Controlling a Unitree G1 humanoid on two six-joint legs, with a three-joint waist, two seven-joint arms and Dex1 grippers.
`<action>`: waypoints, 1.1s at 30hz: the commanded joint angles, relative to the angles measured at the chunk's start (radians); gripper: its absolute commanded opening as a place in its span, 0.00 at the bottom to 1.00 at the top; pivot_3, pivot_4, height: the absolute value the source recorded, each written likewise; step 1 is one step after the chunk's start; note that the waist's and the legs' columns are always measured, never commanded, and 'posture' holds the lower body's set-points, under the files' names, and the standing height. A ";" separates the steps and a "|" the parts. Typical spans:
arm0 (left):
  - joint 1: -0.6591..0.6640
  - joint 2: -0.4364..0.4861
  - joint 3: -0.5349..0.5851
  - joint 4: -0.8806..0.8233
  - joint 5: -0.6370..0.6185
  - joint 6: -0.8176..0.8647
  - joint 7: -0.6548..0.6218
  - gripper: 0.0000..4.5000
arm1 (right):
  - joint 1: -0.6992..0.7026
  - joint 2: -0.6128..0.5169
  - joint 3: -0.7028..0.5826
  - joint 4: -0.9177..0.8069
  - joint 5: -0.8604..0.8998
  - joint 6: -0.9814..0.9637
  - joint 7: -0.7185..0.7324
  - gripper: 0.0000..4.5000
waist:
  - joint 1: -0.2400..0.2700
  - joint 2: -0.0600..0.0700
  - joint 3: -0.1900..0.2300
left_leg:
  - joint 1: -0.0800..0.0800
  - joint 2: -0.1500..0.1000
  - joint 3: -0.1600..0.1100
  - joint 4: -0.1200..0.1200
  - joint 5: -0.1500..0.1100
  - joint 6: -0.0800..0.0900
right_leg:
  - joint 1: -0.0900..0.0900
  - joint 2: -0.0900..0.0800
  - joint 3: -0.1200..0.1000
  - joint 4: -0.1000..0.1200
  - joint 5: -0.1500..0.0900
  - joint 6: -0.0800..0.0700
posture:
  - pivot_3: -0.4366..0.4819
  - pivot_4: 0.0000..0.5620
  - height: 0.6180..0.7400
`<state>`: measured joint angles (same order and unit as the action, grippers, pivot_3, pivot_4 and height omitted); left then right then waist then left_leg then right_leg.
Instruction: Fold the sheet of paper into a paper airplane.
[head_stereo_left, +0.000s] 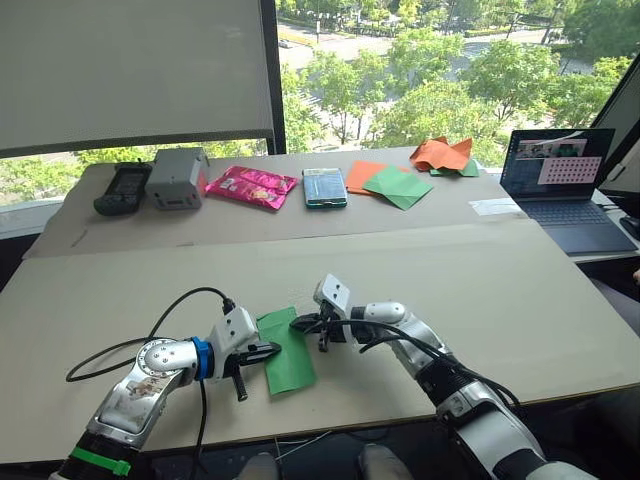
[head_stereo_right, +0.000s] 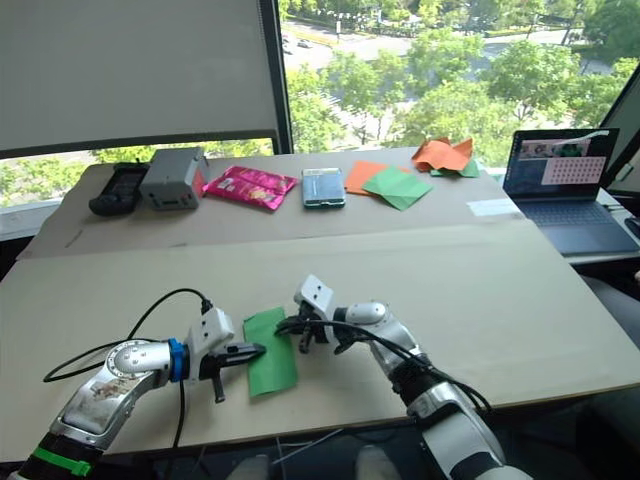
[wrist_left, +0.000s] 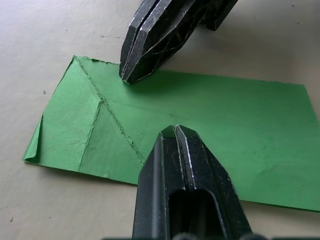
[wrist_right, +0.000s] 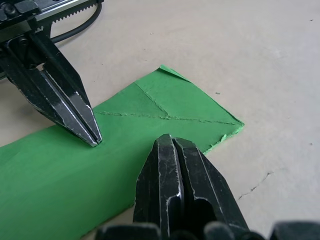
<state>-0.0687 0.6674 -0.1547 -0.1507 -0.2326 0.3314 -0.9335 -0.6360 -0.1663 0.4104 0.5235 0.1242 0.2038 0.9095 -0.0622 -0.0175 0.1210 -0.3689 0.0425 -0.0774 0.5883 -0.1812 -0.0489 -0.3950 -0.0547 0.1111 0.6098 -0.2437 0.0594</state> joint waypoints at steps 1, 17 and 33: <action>0.031 0.014 -0.020 -0.009 0.022 0.020 -0.002 0.00 | -0.055 0.014 -0.023 0.154 -0.046 -0.044 -0.010 0.01 | -0.003 0.001 0.000 | 0.000 0.000 0.000 0.000 0.000 0.000 | 0.001 0.000 0.000 0.000 0.000 0.000 | 0.48 0.27 0.84; 0.061 0.009 -0.002 -0.049 0.008 0.047 0.028 0.00 | -0.074 0.049 -0.051 0.270 -0.079 -0.133 0.089 0.01 | -0.007 0.003 0.001 | 0.001 0.000 -0.001 0.000 0.000 0.000 | 0.004 0.000 0.000 0.001 -0.002 0.000 | 0.48 0.27 0.84; 0.052 0.016 -0.009 -0.037 0.011 0.044 0.015 0.00 | 0.190 -0.070 0.015 -0.181 -0.068 0.095 0.210 0.01 | 0.001 0.003 -0.002 | 0.001 0.000 -0.001 0.001 -0.008 -0.010 | 0.004 0.000 0.000 0.000 -0.007 0.000 | 0.48 0.27 0.84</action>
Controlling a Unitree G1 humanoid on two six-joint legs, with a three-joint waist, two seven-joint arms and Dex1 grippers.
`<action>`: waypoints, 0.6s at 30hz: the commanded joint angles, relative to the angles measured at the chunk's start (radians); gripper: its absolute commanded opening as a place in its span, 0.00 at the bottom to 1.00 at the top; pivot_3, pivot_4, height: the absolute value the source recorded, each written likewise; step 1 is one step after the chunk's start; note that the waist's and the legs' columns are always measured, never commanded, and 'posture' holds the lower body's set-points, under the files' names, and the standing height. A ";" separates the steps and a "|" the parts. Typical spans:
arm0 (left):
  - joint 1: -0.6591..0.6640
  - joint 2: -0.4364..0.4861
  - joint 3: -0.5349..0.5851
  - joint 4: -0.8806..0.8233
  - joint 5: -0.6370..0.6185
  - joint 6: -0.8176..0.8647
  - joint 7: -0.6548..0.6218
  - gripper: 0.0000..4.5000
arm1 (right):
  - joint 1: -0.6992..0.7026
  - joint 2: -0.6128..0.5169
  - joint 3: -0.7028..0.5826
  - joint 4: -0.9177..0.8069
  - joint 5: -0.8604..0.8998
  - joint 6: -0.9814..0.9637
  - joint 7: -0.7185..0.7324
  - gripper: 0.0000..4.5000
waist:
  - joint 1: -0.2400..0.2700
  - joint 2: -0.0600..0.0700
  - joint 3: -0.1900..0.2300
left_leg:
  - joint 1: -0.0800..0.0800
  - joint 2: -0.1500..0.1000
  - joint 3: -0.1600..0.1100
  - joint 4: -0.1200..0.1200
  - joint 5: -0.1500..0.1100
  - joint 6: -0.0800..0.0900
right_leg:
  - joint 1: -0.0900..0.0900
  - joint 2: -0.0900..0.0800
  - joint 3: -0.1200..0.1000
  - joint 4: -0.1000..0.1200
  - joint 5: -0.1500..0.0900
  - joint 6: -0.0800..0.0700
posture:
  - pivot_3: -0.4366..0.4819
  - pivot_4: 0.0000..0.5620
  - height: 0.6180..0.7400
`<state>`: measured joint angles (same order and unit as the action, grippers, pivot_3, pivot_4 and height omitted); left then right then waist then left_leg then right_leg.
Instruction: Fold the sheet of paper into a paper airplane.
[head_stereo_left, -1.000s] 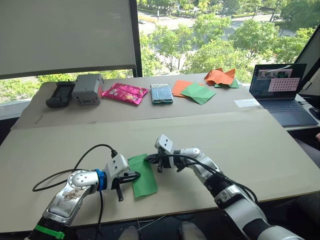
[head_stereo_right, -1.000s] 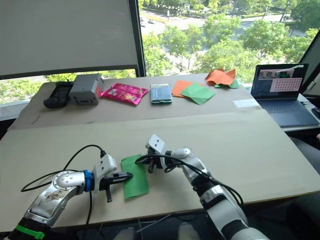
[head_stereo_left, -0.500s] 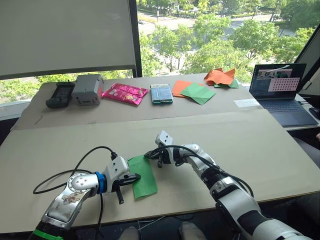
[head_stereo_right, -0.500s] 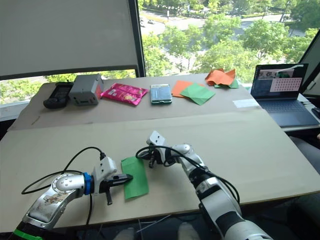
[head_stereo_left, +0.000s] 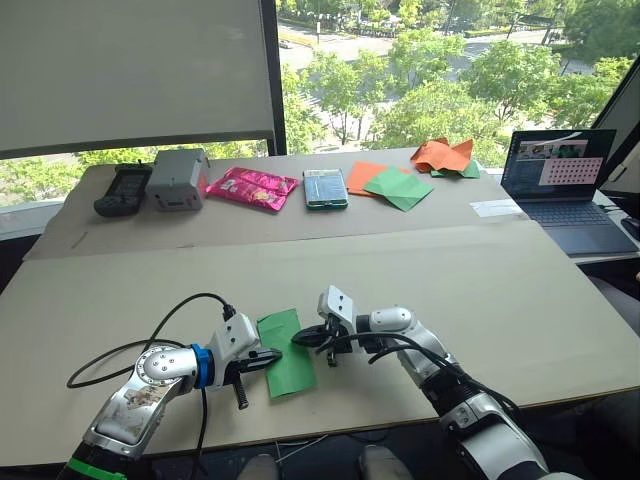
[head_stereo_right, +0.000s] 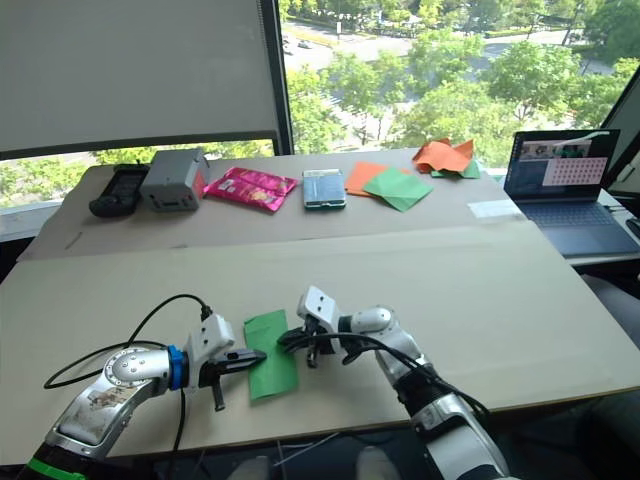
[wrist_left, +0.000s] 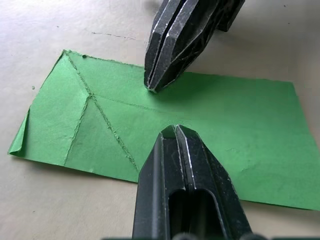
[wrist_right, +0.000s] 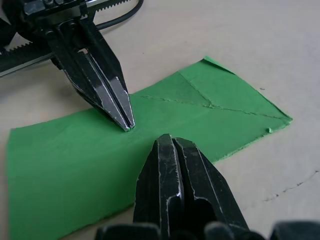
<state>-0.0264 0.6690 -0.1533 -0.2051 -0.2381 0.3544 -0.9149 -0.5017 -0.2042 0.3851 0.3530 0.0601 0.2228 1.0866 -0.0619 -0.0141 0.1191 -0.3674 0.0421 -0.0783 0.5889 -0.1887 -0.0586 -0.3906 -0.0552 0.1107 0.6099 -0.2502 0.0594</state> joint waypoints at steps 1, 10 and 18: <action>0.008 0.015 -0.011 0.019 0.017 0.021 -0.005 0.00 | 0.074 -0.046 0.047 -0.044 -0.001 0.089 0.043 0.01 | 0.001 0.000 0.000 | 0.000 0.000 0.000 0.000 0.000 0.000 | 0.000 0.000 0.000 0.000 0.000 0.000 | 0.48 0.27 0.84; 0.002 0.017 -0.010 0.026 0.019 0.020 -0.011 0.00 | 0.187 -0.127 0.080 -0.265 0.049 0.194 0.088 0.01 | 0.014 -0.001 0.000 | 0.000 0.000 0.000 0.000 -0.002 -0.004 | -0.002 -0.001 0.000 -0.001 -0.002 0.000 | 0.48 0.27 0.84; 0.000 0.024 -0.010 0.031 0.021 0.015 -0.019 0.00 | 0.247 -0.192 0.106 -0.365 0.069 0.257 0.086 0.01 | 0.017 -0.002 0.000 | 0.000 0.000 0.001 0.000 -0.004 -0.006 | -0.003 -0.002 -0.001 -0.003 -0.003 0.000 | 0.48 0.27 0.84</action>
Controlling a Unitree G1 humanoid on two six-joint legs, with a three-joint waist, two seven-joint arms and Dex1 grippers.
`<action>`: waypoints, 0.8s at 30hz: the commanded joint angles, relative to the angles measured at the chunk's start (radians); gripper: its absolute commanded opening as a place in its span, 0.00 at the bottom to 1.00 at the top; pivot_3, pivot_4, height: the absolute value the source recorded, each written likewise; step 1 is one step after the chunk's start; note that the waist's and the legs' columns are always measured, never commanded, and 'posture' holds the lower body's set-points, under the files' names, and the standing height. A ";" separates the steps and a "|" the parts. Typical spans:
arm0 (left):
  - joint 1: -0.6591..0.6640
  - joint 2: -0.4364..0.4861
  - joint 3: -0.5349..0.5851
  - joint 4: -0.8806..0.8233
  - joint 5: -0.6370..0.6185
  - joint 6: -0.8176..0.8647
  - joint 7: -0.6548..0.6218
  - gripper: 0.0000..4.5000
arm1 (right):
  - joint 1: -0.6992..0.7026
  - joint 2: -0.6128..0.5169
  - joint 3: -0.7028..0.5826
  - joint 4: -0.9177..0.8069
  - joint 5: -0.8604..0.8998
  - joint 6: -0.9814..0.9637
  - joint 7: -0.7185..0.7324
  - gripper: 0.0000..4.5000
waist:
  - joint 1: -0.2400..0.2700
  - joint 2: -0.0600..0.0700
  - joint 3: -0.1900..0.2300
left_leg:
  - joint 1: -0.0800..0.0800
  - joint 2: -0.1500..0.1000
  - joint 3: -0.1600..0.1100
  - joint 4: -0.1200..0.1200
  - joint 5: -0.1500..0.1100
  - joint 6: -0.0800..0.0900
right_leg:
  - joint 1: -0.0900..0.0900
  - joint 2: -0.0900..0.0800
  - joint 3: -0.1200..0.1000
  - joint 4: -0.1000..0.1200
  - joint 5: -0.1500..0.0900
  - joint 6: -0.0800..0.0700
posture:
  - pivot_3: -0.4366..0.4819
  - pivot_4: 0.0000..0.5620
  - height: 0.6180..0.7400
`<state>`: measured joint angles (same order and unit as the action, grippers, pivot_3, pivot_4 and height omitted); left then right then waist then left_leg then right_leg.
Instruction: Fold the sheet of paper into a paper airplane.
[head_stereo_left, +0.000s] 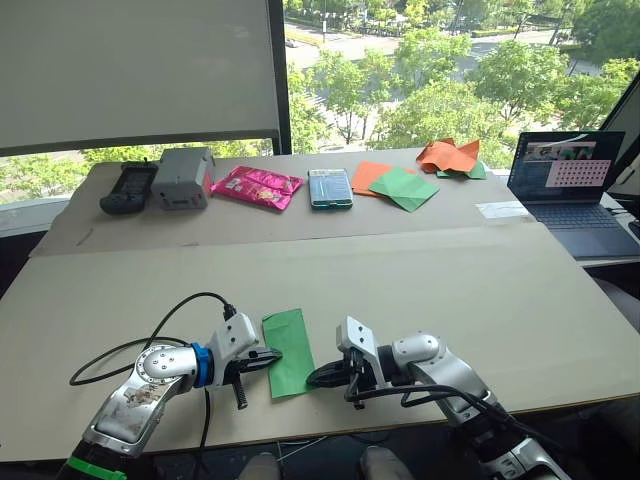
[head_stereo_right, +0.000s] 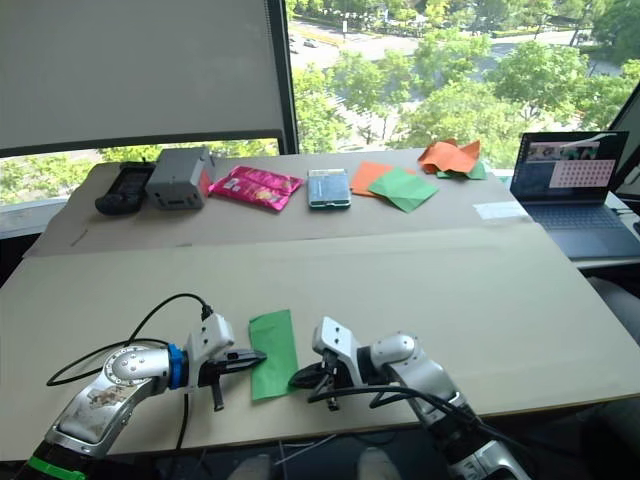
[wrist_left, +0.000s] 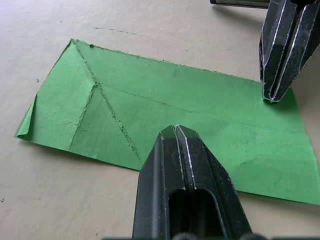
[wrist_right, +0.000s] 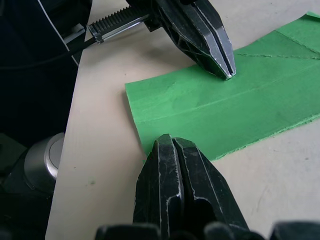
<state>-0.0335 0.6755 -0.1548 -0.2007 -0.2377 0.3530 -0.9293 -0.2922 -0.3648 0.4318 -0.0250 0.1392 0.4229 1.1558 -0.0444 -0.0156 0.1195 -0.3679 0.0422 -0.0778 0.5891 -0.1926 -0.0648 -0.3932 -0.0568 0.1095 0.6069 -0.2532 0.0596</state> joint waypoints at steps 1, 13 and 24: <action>0.006 0.019 -0.009 0.027 0.022 0.016 -0.006 0.00 | 0.039 -0.033 0.062 0.010 -0.008 0.059 0.014 0.01 | 0.000 0.000 0.000 | 0.000 0.000 0.000 0.000 0.000 0.000 | 0.000 0.000 0.000 0.000 0.000 0.000 | 0.48 0.27 0.84; 0.002 0.063 0.141 -0.106 -0.116 0.104 -0.025 0.00 | -0.007 0.000 -0.197 -0.261 0.227 0.207 -0.116 0.01 | -0.001 -0.004 0.014 | -0.010 0.001 0.000 0.000 0.000 0.000 | -0.011 0.000 -0.002 -0.001 0.000 0.000 | 0.48 0.27 0.84; 0.083 0.109 0.216 -0.146 -0.167 0.138 -0.037 0.00 | 0.094 -0.043 -0.276 -0.523 0.380 0.375 -0.280 0.01 | 0.001 -0.004 0.017 | -0.011 0.003 0.000 -0.001 0.000 0.000 | -0.011 -0.001 -0.004 -0.006 0.000 0.000 | 0.48 0.27 0.84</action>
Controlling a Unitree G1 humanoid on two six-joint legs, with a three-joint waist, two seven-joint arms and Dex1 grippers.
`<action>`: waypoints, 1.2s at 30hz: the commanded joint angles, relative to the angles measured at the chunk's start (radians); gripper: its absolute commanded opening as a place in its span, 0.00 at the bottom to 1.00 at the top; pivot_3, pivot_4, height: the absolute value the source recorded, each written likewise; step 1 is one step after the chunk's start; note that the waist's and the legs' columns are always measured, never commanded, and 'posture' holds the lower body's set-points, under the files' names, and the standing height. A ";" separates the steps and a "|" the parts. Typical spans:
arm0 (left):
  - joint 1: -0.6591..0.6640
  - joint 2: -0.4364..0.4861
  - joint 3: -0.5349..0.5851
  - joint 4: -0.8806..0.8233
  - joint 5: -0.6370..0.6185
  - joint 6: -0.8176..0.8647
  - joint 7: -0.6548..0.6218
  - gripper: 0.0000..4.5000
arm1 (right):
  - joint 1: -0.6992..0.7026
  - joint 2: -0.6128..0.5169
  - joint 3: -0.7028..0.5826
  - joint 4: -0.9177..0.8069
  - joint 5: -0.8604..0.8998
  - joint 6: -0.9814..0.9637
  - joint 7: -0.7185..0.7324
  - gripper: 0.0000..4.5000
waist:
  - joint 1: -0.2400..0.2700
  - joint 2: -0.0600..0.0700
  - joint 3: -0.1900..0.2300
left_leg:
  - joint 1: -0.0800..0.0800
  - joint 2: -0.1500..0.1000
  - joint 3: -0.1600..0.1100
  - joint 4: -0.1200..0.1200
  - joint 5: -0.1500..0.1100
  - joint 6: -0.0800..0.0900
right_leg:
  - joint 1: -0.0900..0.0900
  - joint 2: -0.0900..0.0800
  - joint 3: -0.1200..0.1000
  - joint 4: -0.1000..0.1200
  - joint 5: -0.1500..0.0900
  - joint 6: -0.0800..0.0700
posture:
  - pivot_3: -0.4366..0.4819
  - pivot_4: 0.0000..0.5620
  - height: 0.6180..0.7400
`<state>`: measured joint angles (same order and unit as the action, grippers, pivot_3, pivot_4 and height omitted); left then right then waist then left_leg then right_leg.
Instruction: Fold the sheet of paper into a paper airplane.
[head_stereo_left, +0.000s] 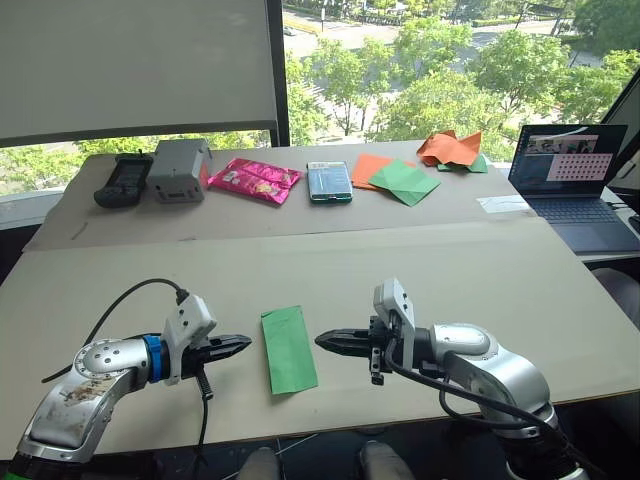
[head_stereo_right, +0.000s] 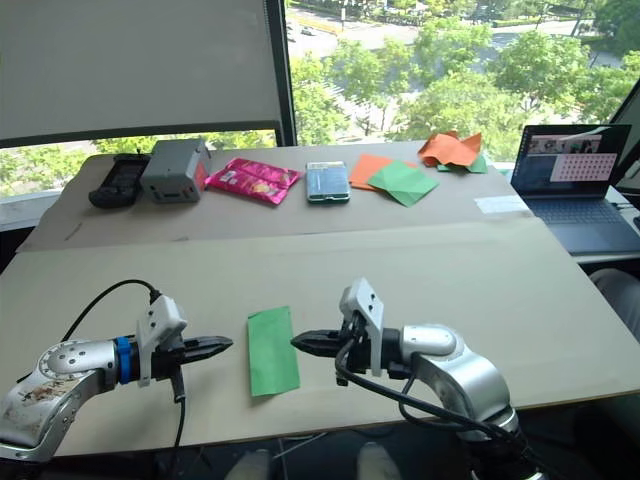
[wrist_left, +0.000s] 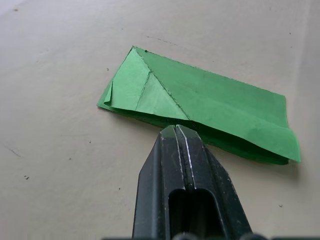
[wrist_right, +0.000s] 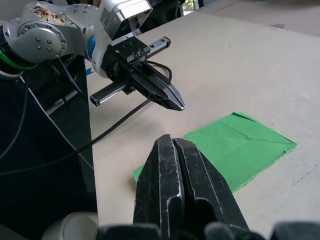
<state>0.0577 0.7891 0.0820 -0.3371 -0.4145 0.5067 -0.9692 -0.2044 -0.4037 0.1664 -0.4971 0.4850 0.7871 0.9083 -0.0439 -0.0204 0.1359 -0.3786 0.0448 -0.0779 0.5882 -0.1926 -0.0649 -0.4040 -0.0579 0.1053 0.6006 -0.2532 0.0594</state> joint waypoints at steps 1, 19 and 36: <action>-0.014 -0.013 -0.036 -0.005 0.017 -0.019 0.007 0.00 | 0.012 -0.003 -0.011 -0.052 0.037 0.013 -0.045 0.01 | 0.001 0.001 0.001 | -0.001 0.001 0.000 0.000 0.000 0.000 | 0.000 0.000 -0.001 -0.003 0.000 0.000 | 0.48 0.27 0.84; -0.289 -0.205 -0.245 0.110 0.082 -0.042 0.020 0.00 | -0.054 -0.011 -0.030 -0.088 0.123 0.030 -0.162 0.01 | -0.001 0.002 0.000 | -0.005 0.001 0.000 0.001 0.005 0.008 | 0.002 -0.001 -0.006 -0.005 0.001 0.001 | 0.48 0.27 0.84; -0.189 -0.160 -0.198 0.120 0.099 -0.055 0.038 0.00 | -0.150 -0.038 0.158 0.186 -0.158 0.005 -0.286 0.01 | -0.001 0.002 0.000 | -0.004 0.002 -0.001 0.001 0.008 0.012 | 0.004 0.000 -0.006 -0.001 0.004 0.001 | 0.48 0.27 0.84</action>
<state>-0.1453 0.6171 -0.1514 -0.1840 -0.2990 0.4573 -0.9316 -0.3629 -0.4376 0.3558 -0.2935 0.3292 0.8082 0.6237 -0.0447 -0.0181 0.1354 -0.3830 0.0465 -0.0789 0.5892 -0.1850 -0.0525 -0.4009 -0.0575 0.0994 0.6000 -0.2492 0.0602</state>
